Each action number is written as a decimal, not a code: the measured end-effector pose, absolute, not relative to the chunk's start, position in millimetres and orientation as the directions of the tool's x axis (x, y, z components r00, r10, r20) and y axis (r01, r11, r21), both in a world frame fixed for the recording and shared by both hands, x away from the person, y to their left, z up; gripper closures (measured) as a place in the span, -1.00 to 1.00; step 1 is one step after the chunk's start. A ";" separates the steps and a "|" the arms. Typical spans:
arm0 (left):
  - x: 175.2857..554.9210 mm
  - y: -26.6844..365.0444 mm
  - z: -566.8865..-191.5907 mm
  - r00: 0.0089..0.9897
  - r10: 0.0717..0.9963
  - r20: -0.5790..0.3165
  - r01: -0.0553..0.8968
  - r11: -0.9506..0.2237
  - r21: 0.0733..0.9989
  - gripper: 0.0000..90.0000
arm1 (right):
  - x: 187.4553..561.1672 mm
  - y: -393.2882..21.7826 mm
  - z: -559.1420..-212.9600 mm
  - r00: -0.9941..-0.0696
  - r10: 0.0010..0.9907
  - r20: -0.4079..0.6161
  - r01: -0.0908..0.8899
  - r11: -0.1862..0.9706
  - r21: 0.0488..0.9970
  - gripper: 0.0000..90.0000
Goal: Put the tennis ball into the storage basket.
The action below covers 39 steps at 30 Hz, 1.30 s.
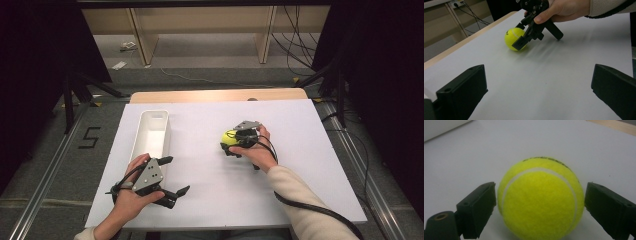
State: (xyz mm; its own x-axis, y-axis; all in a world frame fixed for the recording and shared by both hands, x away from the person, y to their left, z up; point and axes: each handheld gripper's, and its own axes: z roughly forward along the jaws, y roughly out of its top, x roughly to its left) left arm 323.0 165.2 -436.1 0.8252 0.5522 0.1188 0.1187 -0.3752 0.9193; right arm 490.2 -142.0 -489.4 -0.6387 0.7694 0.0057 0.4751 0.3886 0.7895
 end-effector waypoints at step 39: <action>322.3 164.8 -436.1 0.830 0.545 0.120 0.117 -0.380 0.918 -1.00 | 495.3 -135.5 -496.3 -0.616 0.788 0.024 0.494 0.362 0.790 -0.43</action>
